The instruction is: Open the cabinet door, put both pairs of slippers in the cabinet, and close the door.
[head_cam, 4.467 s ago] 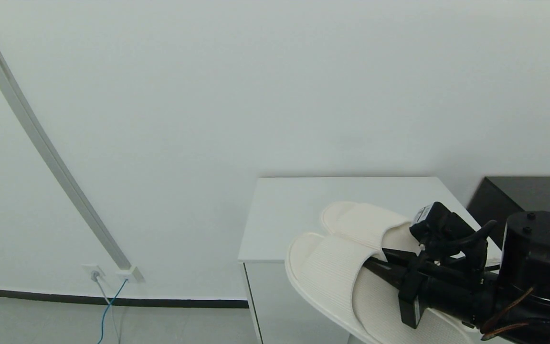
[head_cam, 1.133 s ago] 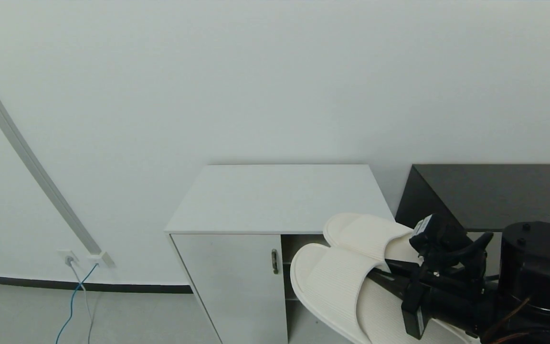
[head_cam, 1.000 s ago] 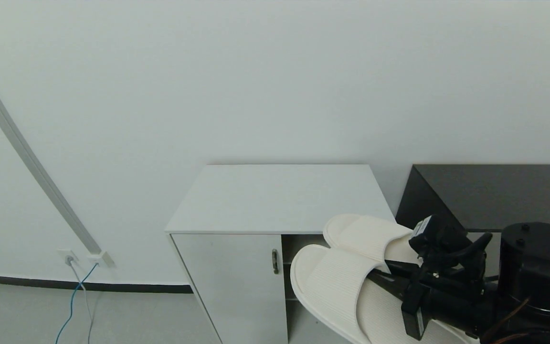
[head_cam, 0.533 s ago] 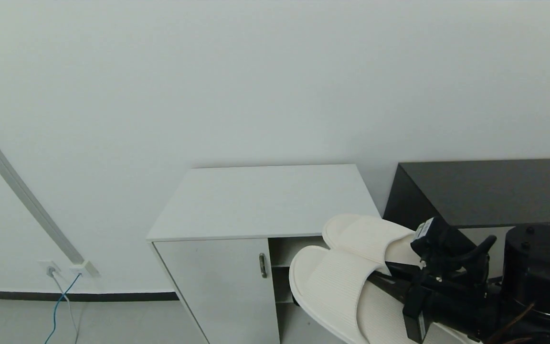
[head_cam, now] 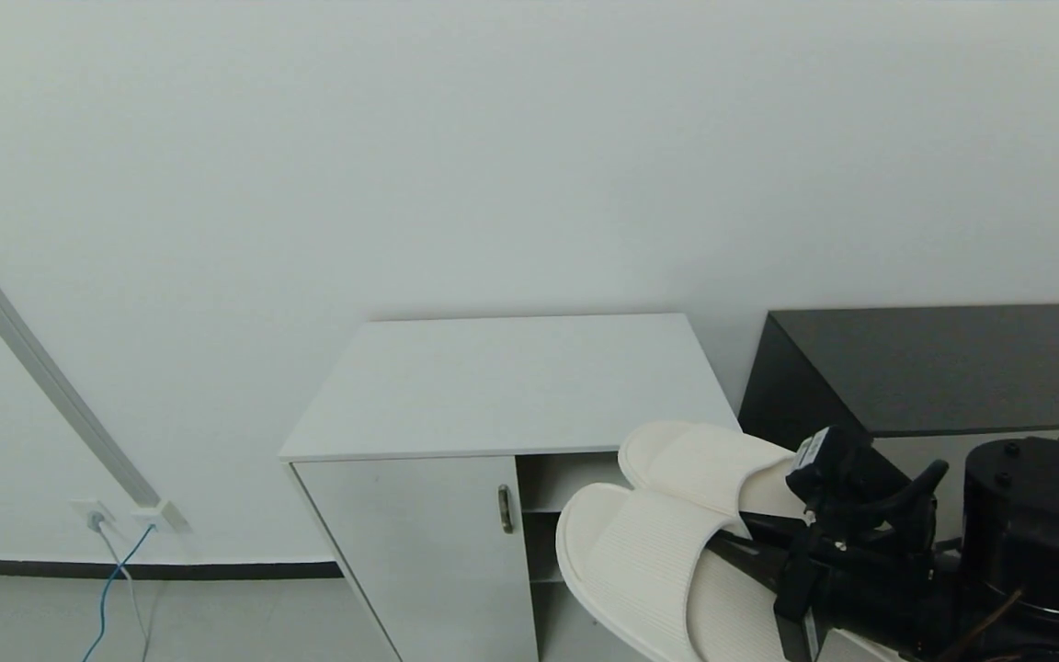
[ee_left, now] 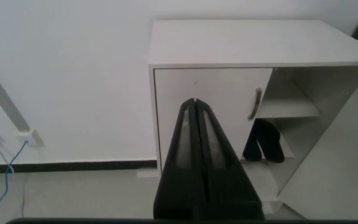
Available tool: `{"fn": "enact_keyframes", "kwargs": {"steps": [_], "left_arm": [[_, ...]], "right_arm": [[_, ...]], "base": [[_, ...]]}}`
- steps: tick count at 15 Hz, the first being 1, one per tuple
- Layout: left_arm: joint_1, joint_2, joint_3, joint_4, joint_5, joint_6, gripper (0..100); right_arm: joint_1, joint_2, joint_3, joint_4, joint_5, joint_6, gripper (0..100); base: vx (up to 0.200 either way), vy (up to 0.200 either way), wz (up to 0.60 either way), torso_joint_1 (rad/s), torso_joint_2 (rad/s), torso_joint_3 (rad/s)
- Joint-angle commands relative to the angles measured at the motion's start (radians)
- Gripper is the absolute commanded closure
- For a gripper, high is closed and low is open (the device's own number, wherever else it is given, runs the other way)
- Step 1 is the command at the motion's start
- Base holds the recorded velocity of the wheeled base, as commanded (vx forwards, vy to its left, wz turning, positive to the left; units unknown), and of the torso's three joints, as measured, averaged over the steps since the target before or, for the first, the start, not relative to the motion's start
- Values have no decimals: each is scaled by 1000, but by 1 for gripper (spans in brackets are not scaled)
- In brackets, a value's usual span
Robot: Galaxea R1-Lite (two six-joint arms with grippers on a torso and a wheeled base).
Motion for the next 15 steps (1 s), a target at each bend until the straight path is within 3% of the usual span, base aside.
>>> {"fn": "enact_keyframes", "kwargs": {"steps": [1,5,15], "left_arm": [[0,0,0,0,0,0,100],[0,0,0,0,0,-2,100],[0,0,0,0,0,-2,100]], "right_arm": [[3,-1,1,0,1,0,100],[18,-3,5,0,1,0,100],[20,-3,9,-2,1,0,100]], "base": [[0,0,0,0,0,0],[0,0,0,-18,30,26],[0,0,0,-157,350,193]]}}
